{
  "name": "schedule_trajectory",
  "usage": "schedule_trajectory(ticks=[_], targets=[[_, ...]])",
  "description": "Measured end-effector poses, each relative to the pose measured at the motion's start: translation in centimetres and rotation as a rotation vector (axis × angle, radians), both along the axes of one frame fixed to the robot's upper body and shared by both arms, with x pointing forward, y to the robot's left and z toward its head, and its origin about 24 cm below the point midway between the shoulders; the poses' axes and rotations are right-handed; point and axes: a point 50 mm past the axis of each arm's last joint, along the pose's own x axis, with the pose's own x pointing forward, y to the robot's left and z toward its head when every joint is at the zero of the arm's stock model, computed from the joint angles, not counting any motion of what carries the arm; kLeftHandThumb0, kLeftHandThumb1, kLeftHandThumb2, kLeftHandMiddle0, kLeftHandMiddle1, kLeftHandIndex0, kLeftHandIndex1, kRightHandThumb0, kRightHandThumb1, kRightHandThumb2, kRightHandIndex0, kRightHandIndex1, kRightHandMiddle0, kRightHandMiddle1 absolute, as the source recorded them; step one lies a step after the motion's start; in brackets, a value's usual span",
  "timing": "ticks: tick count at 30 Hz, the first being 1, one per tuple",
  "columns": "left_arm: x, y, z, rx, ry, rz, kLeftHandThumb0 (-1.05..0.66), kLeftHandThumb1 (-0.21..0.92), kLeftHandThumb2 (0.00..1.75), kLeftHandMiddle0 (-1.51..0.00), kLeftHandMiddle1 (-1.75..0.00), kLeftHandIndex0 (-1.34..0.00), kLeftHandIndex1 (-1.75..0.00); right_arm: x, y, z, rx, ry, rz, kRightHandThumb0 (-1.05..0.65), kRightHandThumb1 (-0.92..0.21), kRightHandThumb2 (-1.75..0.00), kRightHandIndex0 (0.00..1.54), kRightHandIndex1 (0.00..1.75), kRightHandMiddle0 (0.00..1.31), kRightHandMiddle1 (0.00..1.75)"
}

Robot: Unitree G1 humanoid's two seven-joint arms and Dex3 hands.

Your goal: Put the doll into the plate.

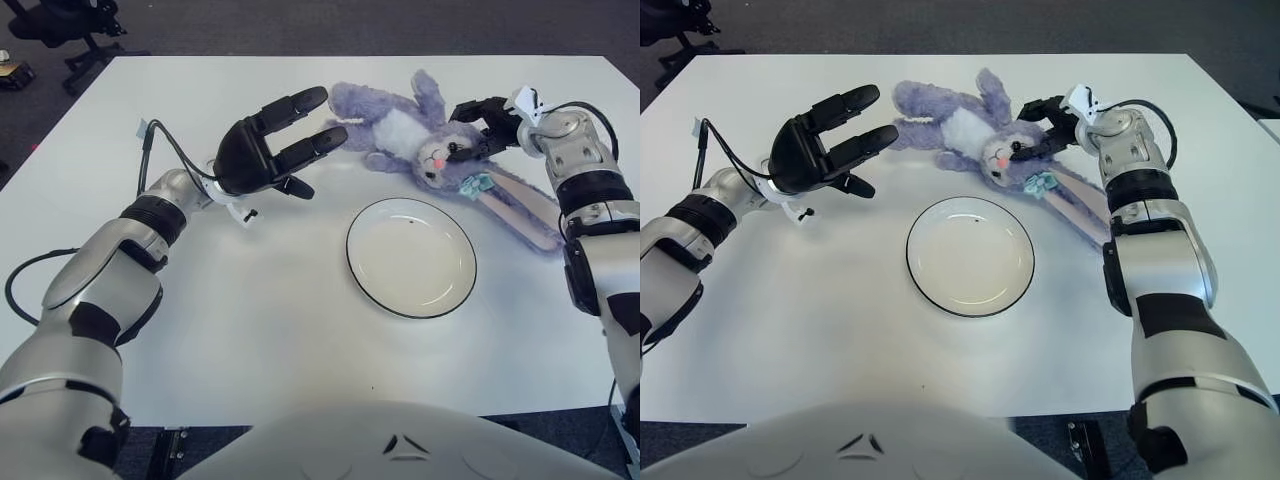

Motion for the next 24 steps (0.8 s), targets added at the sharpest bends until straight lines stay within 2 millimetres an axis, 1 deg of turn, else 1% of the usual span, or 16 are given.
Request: schedule_trajectory(ticks=[1,2,3,7,8,9,12,14,15,16,17,19,20,22,23,24], targets=[[0.0,0.0,-0.01,0.0,0.0,0.0,-0.55,0.92,0.22,-0.59,-0.04,-0.47,-0.02,-0.03,0.03,-0.04,-0.006,-0.011,0.004,-0.14,-0.74,-0.2,0.79,1.75,0.54,1.75],[0.0,0.01,-0.01,0.0,0.0,0.0,-0.55,0.92,0.22,-0.59,-0.04,-0.47,-0.02,-0.04,0.07,-0.05,-0.014,-0.022,0.007,-0.15,-0.74,-0.19,0.76,1.75,0.51,1.75],[0.0,0.01,-0.01,0.0,0.001,0.0,-0.55,0.92,0.22,-0.6,-0.04,-0.47,-0.02,-0.05,0.11,-0.05,-0.019,-0.032,0.01,-0.26,-0.79,-0.25,0.66,1.75,0.55,1.56],[-0.01,0.02,-0.03,0.0,0.003,0.0,-0.55,0.92,0.22,-0.6,-0.04,-0.47,-0.02,-0.03,0.22,-0.06,-0.053,-0.065,0.01,-0.34,-0.82,-0.3,0.58,1.75,0.57,1.43],[-0.01,0.02,-0.03,0.0,0.003,0.0,-0.55,0.92,0.22,-0.6,-0.04,-0.47,-0.02,-0.03,0.21,-0.07,-0.058,-0.07,0.007,-0.35,-0.85,-0.25,0.52,1.69,0.57,1.4],[-0.01,0.02,-0.03,0.0,0.003,-0.001,-0.55,0.92,0.22,-0.6,-0.04,-0.47,-0.02,-0.03,0.2,-0.1,-0.065,-0.074,0.005,-0.42,-0.84,-0.18,0.48,1.6,0.47,1.26],[-0.02,0.02,-0.04,0.0,0.006,-0.002,-0.55,0.92,0.22,-0.61,-0.04,-0.47,-0.02,-0.05,0.18,-0.15,-0.099,-0.101,-0.008,-0.51,-0.84,-0.07,0.44,1.49,0.38,1.0],[-0.02,0.03,-0.05,0.001,0.007,-0.003,-0.55,0.92,0.22,-0.61,-0.04,-0.47,-0.02,-0.07,0.14,-0.19,-0.113,-0.112,-0.015,-0.53,-0.84,-0.04,0.43,1.47,0.36,0.93],[-0.02,0.04,-0.05,0.001,0.008,-0.003,-0.55,0.92,0.22,-0.61,-0.04,-0.47,-0.02,-0.08,0.12,-0.22,-0.116,-0.115,-0.019,-0.54,-0.84,-0.03,0.41,1.36,0.35,0.87],[-0.02,0.04,-0.05,0.001,0.008,-0.003,-0.56,0.92,0.22,-0.61,-0.04,-0.47,-0.02,-0.09,0.11,-0.25,-0.125,-0.12,-0.021,-0.55,-0.84,-0.02,0.41,1.15,0.35,0.8],[-0.02,0.04,-0.06,0.001,0.008,-0.003,-0.56,0.92,0.22,-0.61,-0.04,-0.47,-0.02,-0.1,0.11,-0.27,-0.138,-0.128,-0.023,-0.56,-0.85,-0.01,0.42,0.99,0.36,0.75],[-0.02,0.04,-0.06,0.001,0.009,-0.003,-0.56,0.92,0.22,-0.61,-0.04,-0.47,-0.02,-0.12,0.11,-0.27,-0.156,-0.141,-0.026,-0.57,-0.85,-0.01,0.43,0.86,0.36,0.7],[-0.02,0.04,-0.06,0.001,0.009,-0.003,-0.56,0.92,0.22,-0.61,-0.04,-0.47,-0.02,-0.12,0.11,-0.25,-0.162,-0.147,-0.027,-0.57,-0.85,-0.01,0.43,0.83,0.37,0.69],[-0.02,0.04,-0.06,0.001,0.009,-0.003,-0.56,0.92,0.22,-0.61,-0.04,-0.47,-0.02,-0.13,0.11,-0.19,-0.173,-0.154,-0.027,-0.58,-0.85,0.0,0.47,0.45,0.36,0.54],[-0.03,0.04,-0.06,0.001,0.009,-0.003,-0.56,0.92,0.22,-0.61,-0.04,-0.47,-0.02,-0.14,0.12,-0.18,-0.178,-0.157,-0.026,-0.58,-0.85,0.0,0.49,0.3,0.37,0.48],[-0.03,0.04,-0.06,0.001,0.009,-0.003,-0.56,0.92,0.23,-0.61,-0.04,-0.47,-0.02,-0.16,0.12,-0.16,-0.185,-0.16,-0.023,-0.58,-0.85,0.0,0.5,0.25,0.38,0.46]])
